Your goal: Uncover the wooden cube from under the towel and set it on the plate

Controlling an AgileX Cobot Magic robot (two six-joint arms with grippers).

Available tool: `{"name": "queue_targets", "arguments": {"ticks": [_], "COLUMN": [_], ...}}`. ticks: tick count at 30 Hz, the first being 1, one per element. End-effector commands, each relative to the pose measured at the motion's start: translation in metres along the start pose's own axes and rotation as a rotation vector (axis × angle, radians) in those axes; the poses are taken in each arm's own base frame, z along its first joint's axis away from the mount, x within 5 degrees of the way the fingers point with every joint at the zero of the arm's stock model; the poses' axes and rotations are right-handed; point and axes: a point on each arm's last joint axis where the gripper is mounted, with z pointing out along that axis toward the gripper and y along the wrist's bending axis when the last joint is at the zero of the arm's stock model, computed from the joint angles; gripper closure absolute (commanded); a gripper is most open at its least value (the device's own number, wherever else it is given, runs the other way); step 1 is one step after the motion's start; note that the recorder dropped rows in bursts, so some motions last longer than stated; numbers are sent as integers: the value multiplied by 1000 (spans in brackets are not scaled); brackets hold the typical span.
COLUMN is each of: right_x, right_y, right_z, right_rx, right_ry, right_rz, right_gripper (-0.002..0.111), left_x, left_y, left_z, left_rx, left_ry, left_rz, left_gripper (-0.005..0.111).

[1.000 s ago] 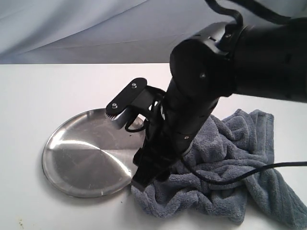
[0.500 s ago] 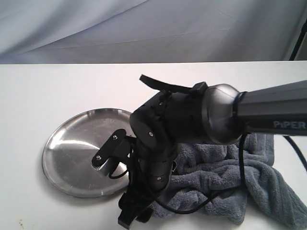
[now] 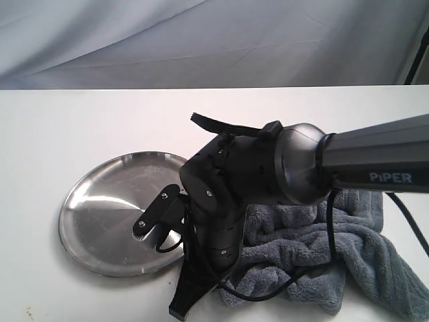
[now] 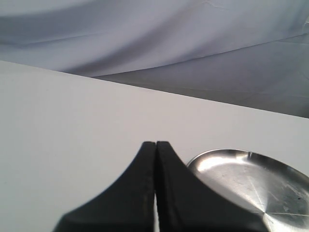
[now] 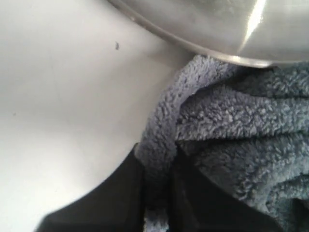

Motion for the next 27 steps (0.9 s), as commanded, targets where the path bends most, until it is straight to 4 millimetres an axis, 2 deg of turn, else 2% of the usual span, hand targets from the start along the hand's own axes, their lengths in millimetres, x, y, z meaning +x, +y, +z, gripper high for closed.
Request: {"name": "queue_targets", "arguments": {"ticks": [1, 15, 23, 27], "right_x": [6, 11, 15, 18], "right_y": [-1, 0, -6, -12], "right_z": [-6, -77, -119, -132], "right_rx": [16, 59, 168, 244], "right_ry": [45, -176, -357, -398], "right_rz": [-13, -20, -7, 0], "right_gripper": [108, 108, 108, 108], "left_x": [1, 1, 1, 1], "left_y": [0, 0, 0, 0], "left_z": [0, 0, 0, 0], "left_rx": [0, 0, 0, 0], "left_ry": [-7, -7, -7, -7], "left_rz": [-8, -8, -8, -8], "left_gripper": [107, 107, 107, 107]}}
